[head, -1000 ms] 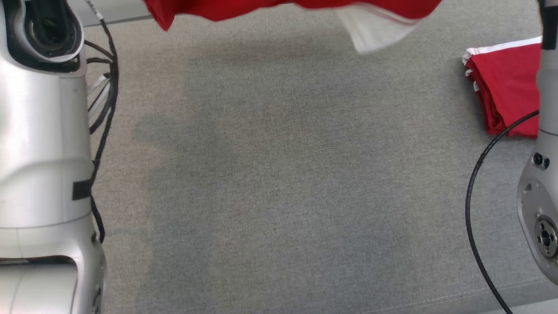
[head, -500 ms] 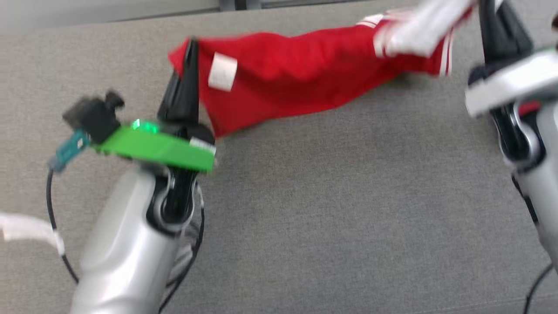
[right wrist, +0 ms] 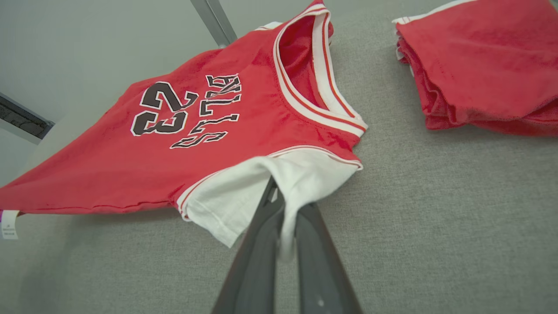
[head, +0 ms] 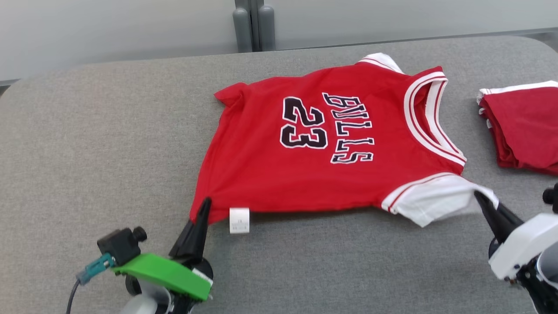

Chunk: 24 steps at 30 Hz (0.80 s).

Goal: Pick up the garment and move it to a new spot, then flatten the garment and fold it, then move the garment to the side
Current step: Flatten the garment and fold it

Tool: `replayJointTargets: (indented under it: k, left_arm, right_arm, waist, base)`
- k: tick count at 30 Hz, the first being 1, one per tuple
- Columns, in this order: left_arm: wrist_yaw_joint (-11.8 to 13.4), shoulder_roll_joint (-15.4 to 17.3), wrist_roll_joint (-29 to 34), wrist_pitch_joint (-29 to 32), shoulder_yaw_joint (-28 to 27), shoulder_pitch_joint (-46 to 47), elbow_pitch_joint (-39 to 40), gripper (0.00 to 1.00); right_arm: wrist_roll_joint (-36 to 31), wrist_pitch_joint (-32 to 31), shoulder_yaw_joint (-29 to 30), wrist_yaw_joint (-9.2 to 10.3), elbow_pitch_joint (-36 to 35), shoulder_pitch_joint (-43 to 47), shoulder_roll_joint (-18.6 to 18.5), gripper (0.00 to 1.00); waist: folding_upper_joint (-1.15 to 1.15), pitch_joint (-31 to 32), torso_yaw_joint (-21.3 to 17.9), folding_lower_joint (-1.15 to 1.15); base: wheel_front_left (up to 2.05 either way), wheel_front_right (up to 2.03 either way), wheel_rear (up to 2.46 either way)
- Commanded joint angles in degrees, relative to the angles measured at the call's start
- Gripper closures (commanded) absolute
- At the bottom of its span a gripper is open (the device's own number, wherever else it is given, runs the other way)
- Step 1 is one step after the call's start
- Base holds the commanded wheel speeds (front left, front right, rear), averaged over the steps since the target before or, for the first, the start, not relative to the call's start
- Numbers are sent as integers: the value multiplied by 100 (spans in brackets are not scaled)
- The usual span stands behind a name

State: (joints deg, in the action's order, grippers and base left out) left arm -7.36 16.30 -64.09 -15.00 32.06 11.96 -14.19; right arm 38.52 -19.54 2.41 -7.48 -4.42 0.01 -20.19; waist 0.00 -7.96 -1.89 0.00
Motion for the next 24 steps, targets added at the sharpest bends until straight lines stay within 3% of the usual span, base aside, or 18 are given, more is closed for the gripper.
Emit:
replayJointTargets:
  k: [1, 8, 15, 24]
  left_arm:
    - [-22, 110, -69, 6, 18, -151, 22, 100]
    - [-21, 435, -397, 189, 102, -735, 63, 100]
    - [-9, 620, -573, 479, 237, -1098, 159, 100]
    - [400, 995, -558, 918, 380, -1479, 401, 100]
  right_arm:
    - [-119, -154, 87, -1, -87, 158, 52, 100]
    - [-469, -683, 314, -1, -376, 594, 450, 100]
    - [-676, -1313, 508, 0, -657, 966, 462, 100]
    - [-526, -2682, 860, 0, -1144, 1585, 707, 100]
  waist:
    - [0, 22, 29, 0]
    - [0, 92, 206, 0]
    - [0, 158, 340, 0]
    - [0, 190, 367, 0]
  base:
    - [0, 0, 0]
    - [0, 0, 0]
    - [0, 0, 0]
    - [0, 0, 0]
